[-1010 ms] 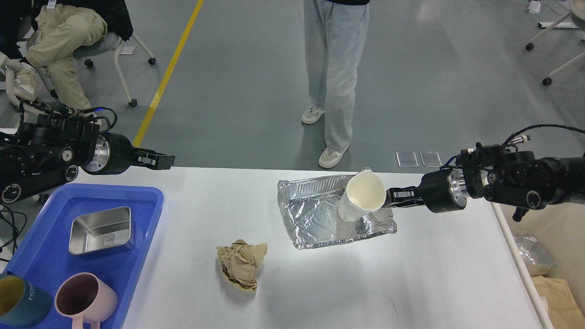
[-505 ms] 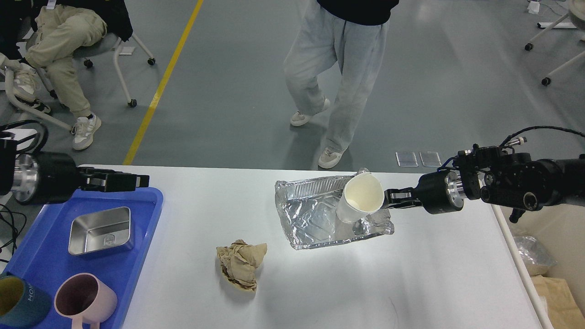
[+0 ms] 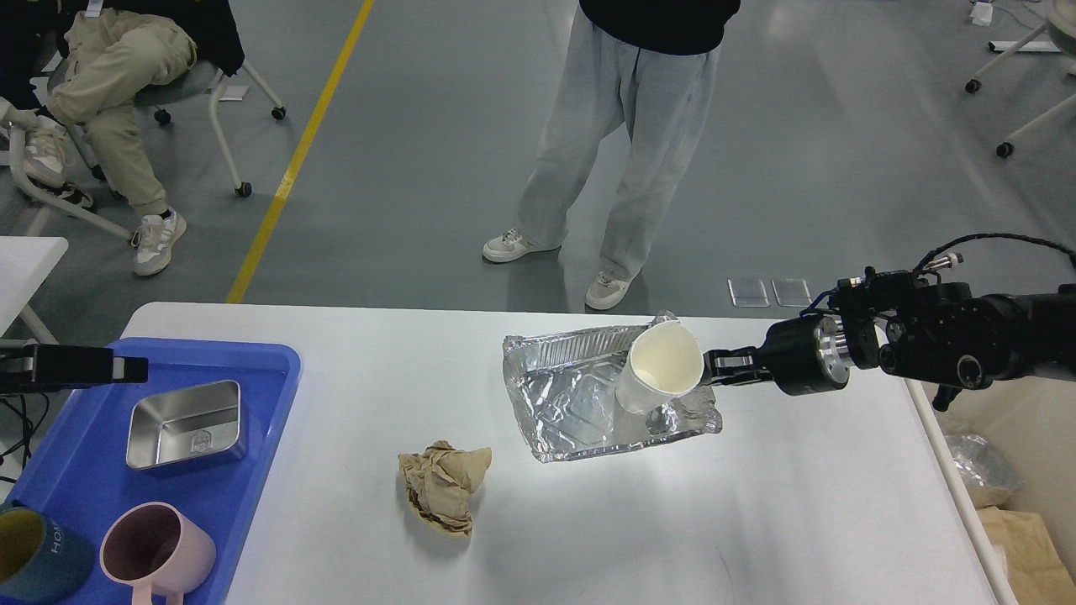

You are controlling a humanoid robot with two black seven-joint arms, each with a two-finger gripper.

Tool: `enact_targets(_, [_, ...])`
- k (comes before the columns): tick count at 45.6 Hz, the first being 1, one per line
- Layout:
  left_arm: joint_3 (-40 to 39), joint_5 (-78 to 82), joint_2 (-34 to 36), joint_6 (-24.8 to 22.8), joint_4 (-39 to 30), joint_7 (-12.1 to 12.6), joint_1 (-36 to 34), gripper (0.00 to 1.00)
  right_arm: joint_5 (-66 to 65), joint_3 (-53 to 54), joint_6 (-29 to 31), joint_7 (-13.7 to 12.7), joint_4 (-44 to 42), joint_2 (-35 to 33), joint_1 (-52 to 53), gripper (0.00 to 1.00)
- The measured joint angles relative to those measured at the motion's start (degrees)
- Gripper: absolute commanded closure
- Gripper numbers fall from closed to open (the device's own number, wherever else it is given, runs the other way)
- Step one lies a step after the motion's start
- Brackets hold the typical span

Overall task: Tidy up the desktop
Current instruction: 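Withdraw the left gripper and swing it toward the brown paper wad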

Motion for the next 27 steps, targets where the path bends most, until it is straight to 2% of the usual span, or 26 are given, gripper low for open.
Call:
enact_targets(6, [-3.32, 0.0, 2.16, -3.76, 0.06, 0.07, 0.17, 0.24, 0.0, 0.0, -0.09, 0.0, -0.07, -0.01, -0.02, 1.0])
enact_targets(13, [-3.99, 0.0, 1.31, -3.88, 0.3, 0.49, 0.58, 0.24, 0.0, 0.11, -0.28, 0.0, -0.08, -0.01, -0.02, 1.0])
enact_targets(18, [-3.82, 0.0, -2.56, -1.44, 0.76, 0.85, 1.55, 0.24, 0.06, 0.18, -0.3, 0.0, -0.07, -0.01, 0.09, 1.0])
enact_targets(27, [-3.57, 1.26, -13.95, 6.49, 3.53, 2.89, 7.74, 0.24, 0.09, 0.18, -0.3, 0.0, 0.06, -0.1, 0.55, 1.0])
